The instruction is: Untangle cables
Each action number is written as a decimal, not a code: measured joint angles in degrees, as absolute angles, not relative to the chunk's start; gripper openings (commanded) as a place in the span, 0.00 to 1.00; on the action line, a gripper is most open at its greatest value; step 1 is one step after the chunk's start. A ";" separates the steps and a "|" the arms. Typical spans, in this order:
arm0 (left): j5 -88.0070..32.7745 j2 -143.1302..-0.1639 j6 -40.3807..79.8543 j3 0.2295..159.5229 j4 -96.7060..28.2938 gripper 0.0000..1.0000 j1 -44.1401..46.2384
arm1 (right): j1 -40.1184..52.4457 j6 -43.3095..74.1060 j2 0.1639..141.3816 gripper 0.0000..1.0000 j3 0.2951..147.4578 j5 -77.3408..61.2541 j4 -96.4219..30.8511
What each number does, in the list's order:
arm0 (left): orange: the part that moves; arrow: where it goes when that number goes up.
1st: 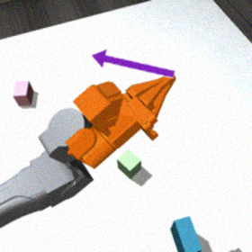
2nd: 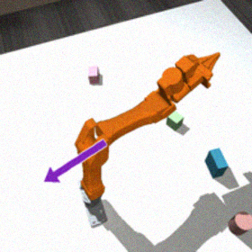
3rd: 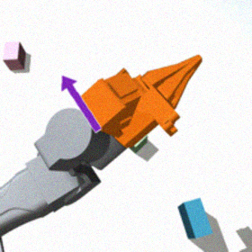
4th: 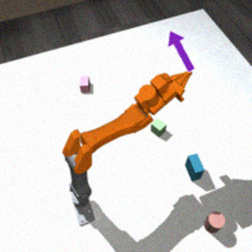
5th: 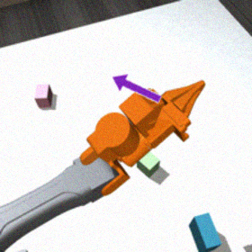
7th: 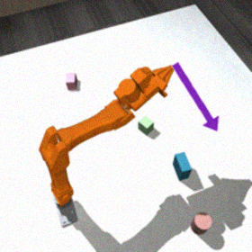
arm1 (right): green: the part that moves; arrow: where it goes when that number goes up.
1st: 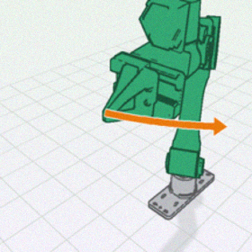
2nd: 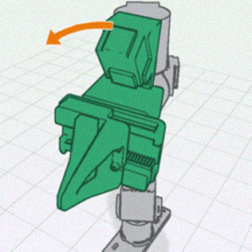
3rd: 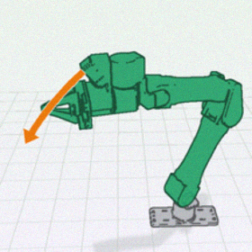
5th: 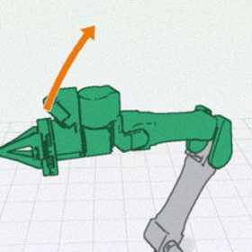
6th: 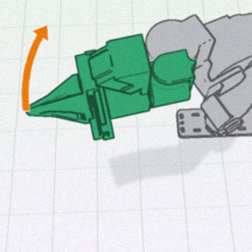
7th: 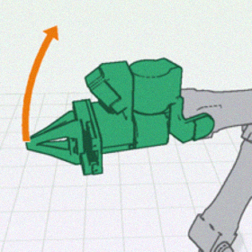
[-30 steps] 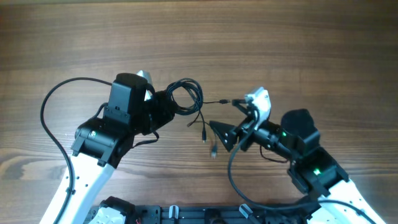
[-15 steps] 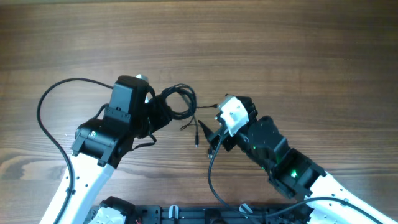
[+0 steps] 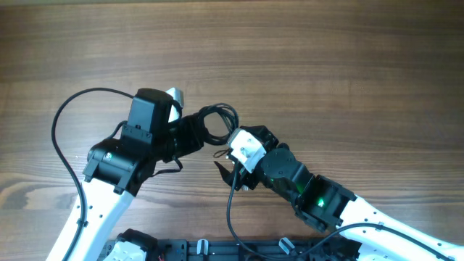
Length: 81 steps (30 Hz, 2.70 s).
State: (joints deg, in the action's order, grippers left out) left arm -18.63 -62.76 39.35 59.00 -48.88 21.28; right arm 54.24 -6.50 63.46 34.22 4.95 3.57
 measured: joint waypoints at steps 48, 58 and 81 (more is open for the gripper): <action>-18.68 -62.76 33.28 59.00 -50.02 0.04 21.87 | 54.83 25.12 51.44 0.04 35.81 -13.80 -9.26; -17.89 -62.54 34.06 59.00 -48.27 0.04 24.45 | 54.94 39.29 51.35 0.04 35.83 -10.48 0.99; -17.65 -62.72 23.73 58.67 -37.74 0.04 38.76 | 41.50 44.99 63.64 0.17 35.94 -12.01 4.38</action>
State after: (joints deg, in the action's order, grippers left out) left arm -17.65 -62.72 23.73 58.67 -37.74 38.76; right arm 41.50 44.99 63.64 35.94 -12.01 4.38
